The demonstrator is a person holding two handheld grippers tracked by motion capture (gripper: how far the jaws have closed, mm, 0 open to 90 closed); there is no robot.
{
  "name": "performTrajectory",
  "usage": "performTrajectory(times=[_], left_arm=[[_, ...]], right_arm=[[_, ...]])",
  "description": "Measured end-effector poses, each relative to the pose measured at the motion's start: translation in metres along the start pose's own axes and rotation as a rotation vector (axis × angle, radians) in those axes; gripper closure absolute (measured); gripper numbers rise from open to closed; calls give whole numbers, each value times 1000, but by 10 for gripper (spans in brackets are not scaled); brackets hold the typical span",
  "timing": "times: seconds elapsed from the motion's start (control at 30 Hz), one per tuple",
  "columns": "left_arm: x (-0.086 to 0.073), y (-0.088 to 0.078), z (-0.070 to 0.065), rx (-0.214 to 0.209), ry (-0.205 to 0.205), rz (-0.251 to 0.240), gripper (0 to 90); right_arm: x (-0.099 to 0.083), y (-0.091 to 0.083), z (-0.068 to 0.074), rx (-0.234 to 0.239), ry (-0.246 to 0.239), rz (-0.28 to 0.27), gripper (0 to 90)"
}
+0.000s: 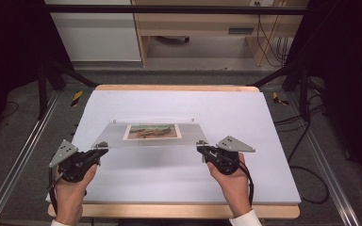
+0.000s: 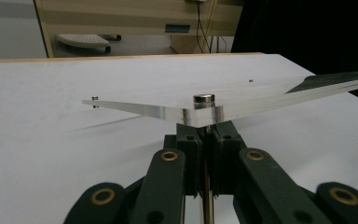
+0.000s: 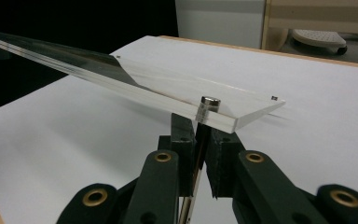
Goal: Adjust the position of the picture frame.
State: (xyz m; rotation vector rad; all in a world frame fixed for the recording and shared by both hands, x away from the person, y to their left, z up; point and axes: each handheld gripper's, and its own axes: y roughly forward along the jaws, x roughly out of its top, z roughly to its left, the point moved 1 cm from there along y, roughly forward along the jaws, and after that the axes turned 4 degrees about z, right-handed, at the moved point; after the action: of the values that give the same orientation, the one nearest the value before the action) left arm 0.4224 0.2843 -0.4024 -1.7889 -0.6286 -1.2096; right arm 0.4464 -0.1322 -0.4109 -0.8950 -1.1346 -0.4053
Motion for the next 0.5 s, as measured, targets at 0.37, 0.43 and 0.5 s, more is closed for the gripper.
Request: performTrajectory(times=[0.37,0.43,0.5], left_arm=[[2,2,-6,-2,2,-11,833],[3,2,-7,-1,3,-12,833],[3,3,-8,-3,4,-14,833]], right_arm=[[0,-4,-4,-8,6,-3,824],[0,-4,-5,-11,14,-6,824],[0,-5,-6,-12,10,-4,824]])
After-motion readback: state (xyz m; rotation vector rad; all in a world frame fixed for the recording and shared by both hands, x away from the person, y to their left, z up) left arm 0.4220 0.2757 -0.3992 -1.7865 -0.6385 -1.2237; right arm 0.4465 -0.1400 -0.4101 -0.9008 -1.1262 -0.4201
